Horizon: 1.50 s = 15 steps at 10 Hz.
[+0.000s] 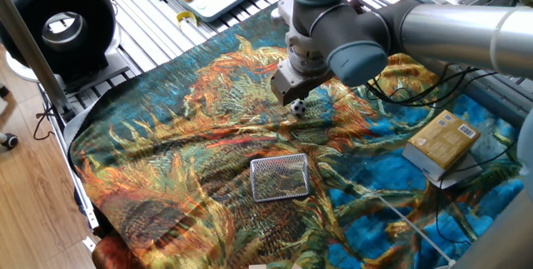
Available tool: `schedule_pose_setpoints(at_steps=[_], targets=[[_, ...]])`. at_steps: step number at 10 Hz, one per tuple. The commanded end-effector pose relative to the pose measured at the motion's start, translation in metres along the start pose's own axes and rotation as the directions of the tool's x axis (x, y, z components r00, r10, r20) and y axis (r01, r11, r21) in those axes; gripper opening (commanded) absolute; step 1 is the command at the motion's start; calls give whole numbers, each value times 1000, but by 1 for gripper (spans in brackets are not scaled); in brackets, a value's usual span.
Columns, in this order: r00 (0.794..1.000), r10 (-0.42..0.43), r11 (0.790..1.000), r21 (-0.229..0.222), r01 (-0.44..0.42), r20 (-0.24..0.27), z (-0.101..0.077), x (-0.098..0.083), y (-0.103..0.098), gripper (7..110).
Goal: Push the soccer ball into the goal
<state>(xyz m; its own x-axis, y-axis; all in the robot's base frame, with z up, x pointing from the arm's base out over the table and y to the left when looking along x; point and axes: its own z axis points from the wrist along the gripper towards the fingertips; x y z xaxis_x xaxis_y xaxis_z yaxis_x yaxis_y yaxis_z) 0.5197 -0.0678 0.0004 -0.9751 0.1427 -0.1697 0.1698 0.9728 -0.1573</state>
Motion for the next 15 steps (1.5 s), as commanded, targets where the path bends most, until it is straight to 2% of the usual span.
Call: schedule_pose_setpoints(at_steps=[1,3,6,8,9,12,13,14,15], targets=[[999,13,998,-67,-16,-48,-5,14,14,7],[997,-1,997,-74,-4,-77,-5,21,16,7],[994,-9,994,-114,-4,-108,-6,29,26,7],[995,-2,986,-164,-15,-103,-8,28,40,7],[995,2,986,-167,-18,-96,-7,26,42,7],[996,21,972,-231,-40,-88,-11,23,61,7],[998,-1,979,-206,-10,-55,-9,15,55,7],[998,-59,991,-118,60,15,-2,-2,33,7],[994,-90,993,-77,95,66,2,-17,26,7]])
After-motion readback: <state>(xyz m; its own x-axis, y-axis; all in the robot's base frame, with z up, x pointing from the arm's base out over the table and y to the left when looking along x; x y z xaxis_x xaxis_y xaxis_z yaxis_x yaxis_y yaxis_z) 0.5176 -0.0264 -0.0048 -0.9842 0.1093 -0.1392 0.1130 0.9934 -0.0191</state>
